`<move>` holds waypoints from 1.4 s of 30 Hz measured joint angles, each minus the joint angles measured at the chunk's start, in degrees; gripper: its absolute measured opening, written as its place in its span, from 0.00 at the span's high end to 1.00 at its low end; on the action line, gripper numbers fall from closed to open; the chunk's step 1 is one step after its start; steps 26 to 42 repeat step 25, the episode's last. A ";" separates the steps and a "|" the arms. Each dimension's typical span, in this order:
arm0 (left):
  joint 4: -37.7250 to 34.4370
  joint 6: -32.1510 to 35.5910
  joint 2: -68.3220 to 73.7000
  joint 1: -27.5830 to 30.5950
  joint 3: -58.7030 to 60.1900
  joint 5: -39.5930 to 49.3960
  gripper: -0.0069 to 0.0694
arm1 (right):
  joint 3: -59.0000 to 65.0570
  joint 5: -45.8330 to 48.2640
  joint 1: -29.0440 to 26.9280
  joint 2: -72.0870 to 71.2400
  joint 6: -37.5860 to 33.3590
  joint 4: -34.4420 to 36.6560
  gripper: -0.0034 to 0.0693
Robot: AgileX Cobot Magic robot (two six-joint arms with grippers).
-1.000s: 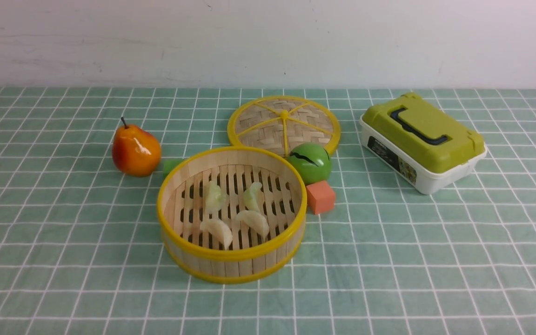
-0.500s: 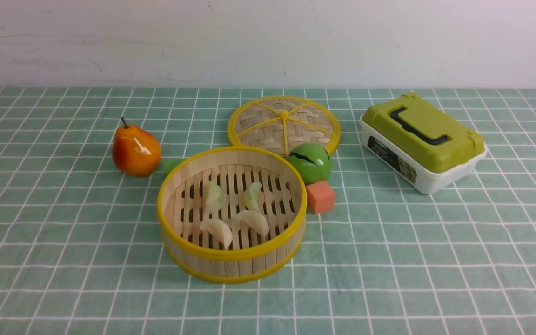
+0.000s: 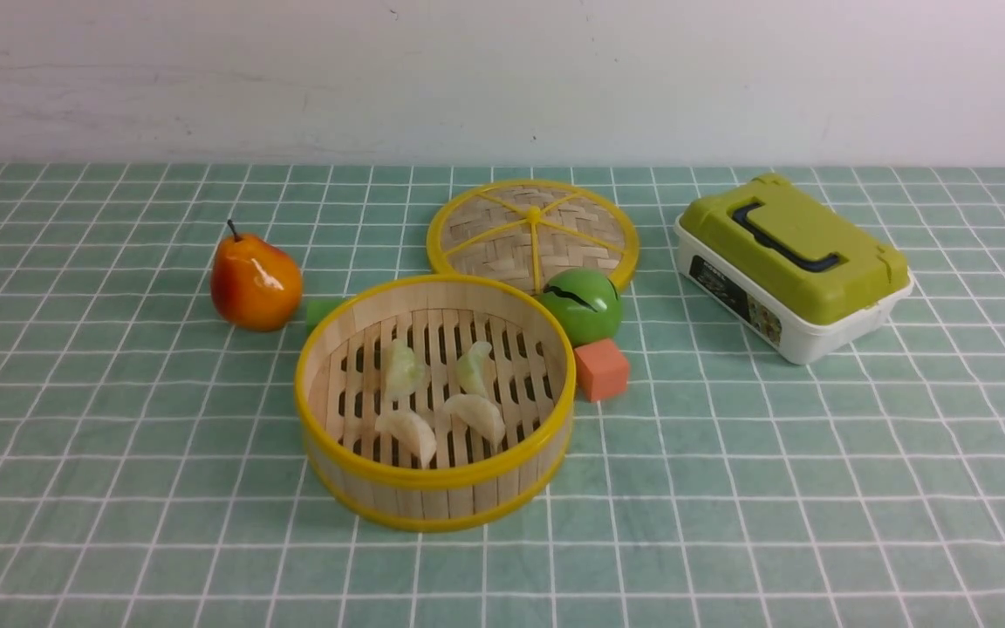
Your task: Put the dumplings into the steamer on the table with the blue tablecloth.
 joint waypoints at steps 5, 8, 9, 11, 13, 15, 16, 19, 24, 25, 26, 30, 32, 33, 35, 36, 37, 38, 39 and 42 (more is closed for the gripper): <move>0.06 0.00 0.00 0.00 0.00 0.00 0.93 | 0.00 0.00 0.00 0.00 0.00 0.00 0.77; 0.06 0.00 0.00 0.00 0.00 0.00 0.93 | 0.00 0.00 0.00 0.00 0.00 0.00 0.76; 0.06 0.00 0.00 0.00 0.00 0.00 0.92 | 0.00 0.00 0.00 0.00 0.00 0.00 0.76; 0.06 0.00 0.00 0.00 0.00 0.00 0.92 | 0.00 0.00 0.00 0.00 0.00 0.00 0.76; 0.06 0.00 0.00 0.00 0.00 0.00 0.92 | 0.00 0.00 0.00 0.00 0.00 0.00 0.76; 0.06 0.00 0.00 0.00 0.00 0.00 0.92 | 0.00 0.00 0.00 0.00 0.00 0.00 0.75; 0.06 0.00 0.00 0.00 0.00 0.00 0.92 | 0.00 0.00 0.00 0.00 0.00 0.00 0.75; 0.06 0.00 0.00 0.00 0.00 0.00 0.91 | 0.00 0.00 0.00 0.00 0.00 0.00 0.75; 0.11 0.00 0.00 0.00 0.00 0.00 0.91 | 0.00 0.00 0.00 0.00 0.00 0.00 0.75; 0.11 0.00 0.00 0.00 0.00 0.00 0.90 | 0.00 0.00 0.00 0.00 0.00 0.00 0.75; 0.11 0.00 0.00 0.00 0.00 0.00 0.90 | 0.00 0.00 0.00 0.00 0.00 0.00 0.75; 0.11 0.00 0.00 0.00 0.00 0.00 0.90 | 0.00 0.00 0.00 0.00 0.00 0.00 0.75; 0.11 0.00 0.00 0.00 0.00 0.00 0.90 | 0.00 0.00 0.00 0.00 0.00 0.00 0.75; 0.11 0.00 0.00 0.00 0.00 0.00 0.90 | 0.00 0.00 0.00 0.00 0.00 0.00 0.75; 0.11 0.00 0.00 0.00 0.00 0.00 0.90 | 0.00 0.00 0.00 0.00 0.00 0.00 0.75; 0.11 0.00 0.00 0.00 0.00 0.00 0.90 | 0.00 0.00 0.00 0.00 0.00 0.00 0.75; 0.11 0.00 0.00 0.00 0.00 0.00 0.90 | 0.00 0.00 0.00 0.00 0.00 0.00 0.75; 0.11 0.00 0.00 0.00 0.00 0.00 0.90 | 0.00 0.00 0.00 0.00 0.00 0.00 0.75; 0.11 0.00 0.00 0.00 0.00 0.00 0.90 | 0.00 0.00 0.00 0.00 0.00 0.00 0.75; 0.11 0.00 0.00 0.00 0.00 0.00 0.90 | 0.00 0.00 0.00 0.00 0.00 0.00 0.75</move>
